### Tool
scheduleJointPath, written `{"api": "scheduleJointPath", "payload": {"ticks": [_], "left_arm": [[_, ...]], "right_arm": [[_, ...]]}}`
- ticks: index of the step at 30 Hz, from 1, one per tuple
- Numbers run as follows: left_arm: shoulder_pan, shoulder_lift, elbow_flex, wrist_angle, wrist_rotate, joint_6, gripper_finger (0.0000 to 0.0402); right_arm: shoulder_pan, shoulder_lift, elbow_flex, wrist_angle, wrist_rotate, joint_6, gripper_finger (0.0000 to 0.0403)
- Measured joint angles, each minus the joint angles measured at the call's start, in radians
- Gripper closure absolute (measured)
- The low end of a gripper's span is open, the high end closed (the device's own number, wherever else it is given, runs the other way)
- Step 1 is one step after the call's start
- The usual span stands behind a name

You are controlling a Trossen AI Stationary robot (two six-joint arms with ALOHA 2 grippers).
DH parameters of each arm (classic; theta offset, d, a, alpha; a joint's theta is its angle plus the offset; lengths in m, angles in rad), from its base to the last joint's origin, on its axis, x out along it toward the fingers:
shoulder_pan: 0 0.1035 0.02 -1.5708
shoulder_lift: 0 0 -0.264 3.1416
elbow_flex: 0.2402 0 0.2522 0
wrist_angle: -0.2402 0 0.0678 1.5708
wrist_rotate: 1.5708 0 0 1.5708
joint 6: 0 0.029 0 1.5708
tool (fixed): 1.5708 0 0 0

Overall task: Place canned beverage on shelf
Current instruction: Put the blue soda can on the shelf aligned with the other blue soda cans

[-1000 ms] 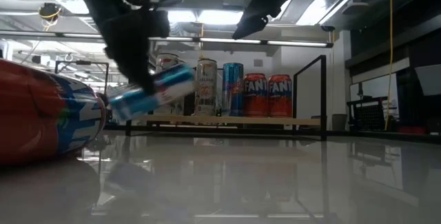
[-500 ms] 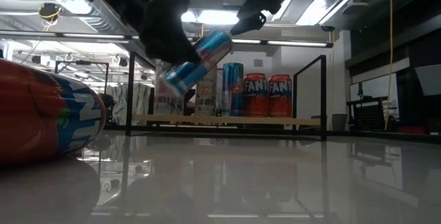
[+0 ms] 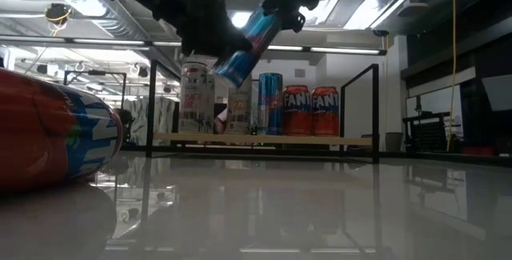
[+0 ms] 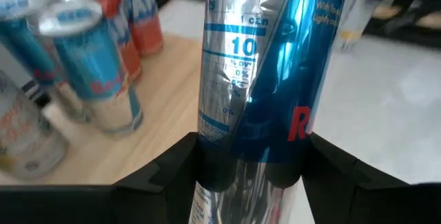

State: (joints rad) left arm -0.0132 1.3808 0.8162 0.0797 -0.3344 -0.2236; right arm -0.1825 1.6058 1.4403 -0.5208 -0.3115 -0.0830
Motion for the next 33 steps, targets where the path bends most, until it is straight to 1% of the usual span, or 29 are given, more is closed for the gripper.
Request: {"api": "scheduleJointPath", "payload": {"ticks": [6, 14, 24, 28, 33], "left_arm": [[-0.003, 0.000, 0.001, 0.014, 0.001, 0.022, 0.0204], [-0.001, 0.000, 0.001, 0.090, 0.002, 0.022, 0.0204], [0.000, 0.000, 0.001, 0.103, -0.021, 0.020, 0.0203], [-0.001, 0.000, 0.001, 0.101, -0.014, 0.024, 0.0199], [-0.001, 0.000, 0.001, 0.100, -0.015, 0.027, 0.0197]], "right_arm": [[0.000, 0.000, 0.000, -0.003, 0.023, 0.000, 0.0091], [0.000, 0.001, 0.000, -0.002, 0.004, 0.000, 0.0091], [0.013, 0.001, 0.000, 0.063, 0.006, 0.000, 0.0093], [0.026, 0.002, 0.000, 0.058, 0.021, -0.001, 0.0116], [0.025, 0.002, 0.000, 0.057, 0.024, -0.001, 0.0162]]}}
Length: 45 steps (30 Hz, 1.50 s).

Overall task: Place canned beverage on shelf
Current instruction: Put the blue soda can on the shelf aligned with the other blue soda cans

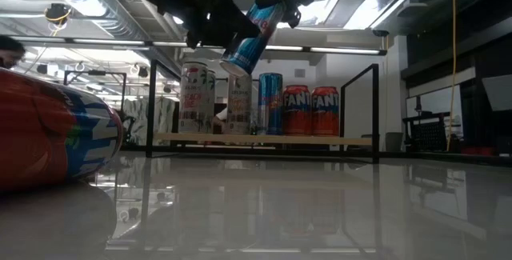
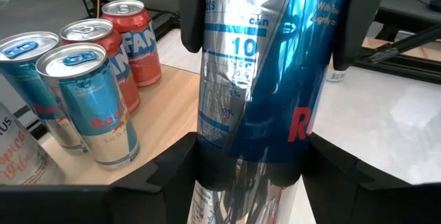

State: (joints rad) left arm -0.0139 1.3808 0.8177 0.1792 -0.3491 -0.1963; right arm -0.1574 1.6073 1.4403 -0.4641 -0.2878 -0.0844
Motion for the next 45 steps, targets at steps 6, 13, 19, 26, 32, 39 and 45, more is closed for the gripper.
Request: {"api": "scheduleJointPath", "payload": {"ticks": [6, 13, 19, 26, 32, 39, 45], "left_arm": [[0.000, 0.000, 0.000, -0.002, 0.000, 0.001, 0.0182], [0.000, 0.000, 0.000, -0.003, 0.000, -0.001, 0.0150], [0.001, 0.000, 0.000, -0.004, 0.000, -0.005, 0.0143], [0.001, 0.000, 0.001, -0.004, 0.000, -0.006, 0.0142], [0.001, 0.000, 0.002, -0.004, 0.000, -0.010, 0.0142], [0.001, 0.000, 0.002, -0.004, -0.015, -0.011, 0.0142], [0.000, 0.000, 0.002, -0.004, -0.017, -0.011, 0.0142]], "right_arm": [[0.000, 0.000, 0.000, -0.001, 0.010, 0.000, 0.0180], [0.000, 0.000, 0.000, -0.002, 0.017, 0.001, 0.0169], [0.000, 0.000, 0.000, -0.004, 0.018, 0.002, 0.0178], [0.000, 0.001, 0.000, -0.017, 0.023, 0.002, 0.0174], [0.000, 0.001, 0.000, -0.016, 0.023, 0.002, 0.0175], [0.000, 0.001, 0.000, -0.012, 0.023, 0.001, 0.0175], [0.000, 0.001, 0.000, -0.011, 0.023, 0.001, 0.0173]]}}
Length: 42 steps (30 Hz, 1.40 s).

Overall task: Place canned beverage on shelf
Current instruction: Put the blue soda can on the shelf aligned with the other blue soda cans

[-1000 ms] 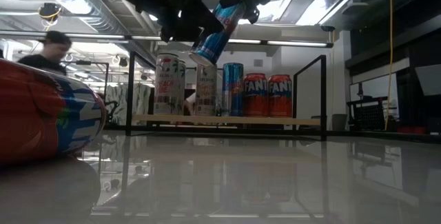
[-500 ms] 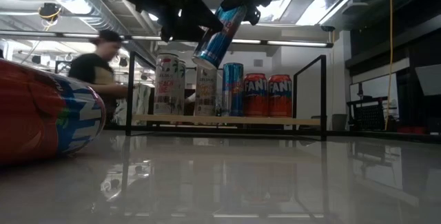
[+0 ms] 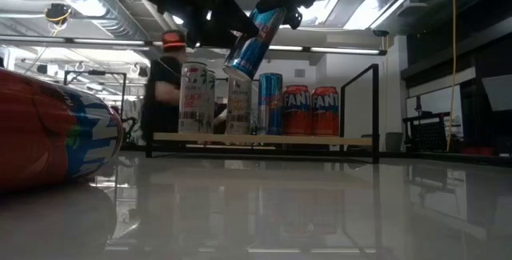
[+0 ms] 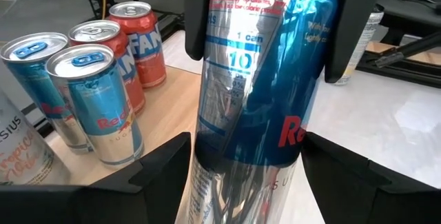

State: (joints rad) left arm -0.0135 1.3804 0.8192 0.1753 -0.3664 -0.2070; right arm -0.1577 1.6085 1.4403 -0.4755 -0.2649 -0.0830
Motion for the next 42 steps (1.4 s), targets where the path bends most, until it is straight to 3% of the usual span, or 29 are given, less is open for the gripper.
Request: {"api": "scheduleJointPath", "payload": {"ticks": [5, 11, 22, 32, 42], "left_arm": [[0.000, 0.000, 0.000, 0.000, 0.028, -0.001, 0.0133], [0.000, 0.000, 0.000, 0.000, 0.029, -0.003, 0.0089], [0.000, 0.000, 0.000, -0.041, 0.044, -0.004, 0.0070], [-0.002, 0.000, 0.000, -0.041, 0.047, -0.027, 0.0068], [-0.002, 0.000, 0.000, -0.059, 0.046, -0.027, 0.0067]], "right_arm": [[0.000, 0.000, 0.000, 0.000, -0.009, 0.000, 0.0172], [0.000, 0.000, 0.000, -0.040, -0.003, 0.000, 0.0172], [-0.034, 0.000, 0.000, -0.175, 0.176, -0.027, 0.0171], [-0.135, 0.004, 0.000, -0.199, 0.112, -0.027, 0.0171], [-0.137, 0.078, 0.000, -0.173, 0.082, -0.053, 0.0171]]}}
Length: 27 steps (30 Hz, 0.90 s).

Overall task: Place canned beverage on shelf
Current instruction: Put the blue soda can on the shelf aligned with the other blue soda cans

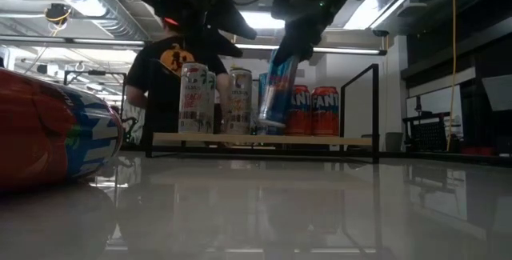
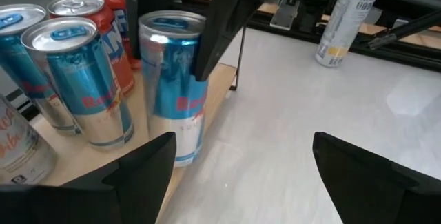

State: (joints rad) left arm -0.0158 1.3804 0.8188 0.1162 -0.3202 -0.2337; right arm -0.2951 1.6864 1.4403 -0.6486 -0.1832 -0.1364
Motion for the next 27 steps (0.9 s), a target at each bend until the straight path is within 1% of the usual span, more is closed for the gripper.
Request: {"api": "scheduleJointPath", "payload": {"ticks": [4, 11, 20, 27], "left_arm": [[0.000, 0.000, 0.000, 0.001, -0.005, 0.000, 0.0066], [0.006, 0.037, 0.000, 0.004, -0.090, -0.050, 0.0066], [0.025, 0.139, 0.000, 0.032, -0.089, -0.052, 0.0066], [0.049, 0.233, -0.001, 0.136, -0.087, -0.052, 0.0066]], "right_arm": [[0.000, 0.001, 0.000, 0.002, 0.064, -0.002, 0.0171], [0.000, 0.003, 0.000, 0.004, 0.070, -0.002, 0.0171], [0.000, 0.033, 0.000, 0.017, 0.073, 0.000, 0.0171], [0.000, 0.046, 0.002, 0.022, 0.075, 0.000, 0.0171]]}}
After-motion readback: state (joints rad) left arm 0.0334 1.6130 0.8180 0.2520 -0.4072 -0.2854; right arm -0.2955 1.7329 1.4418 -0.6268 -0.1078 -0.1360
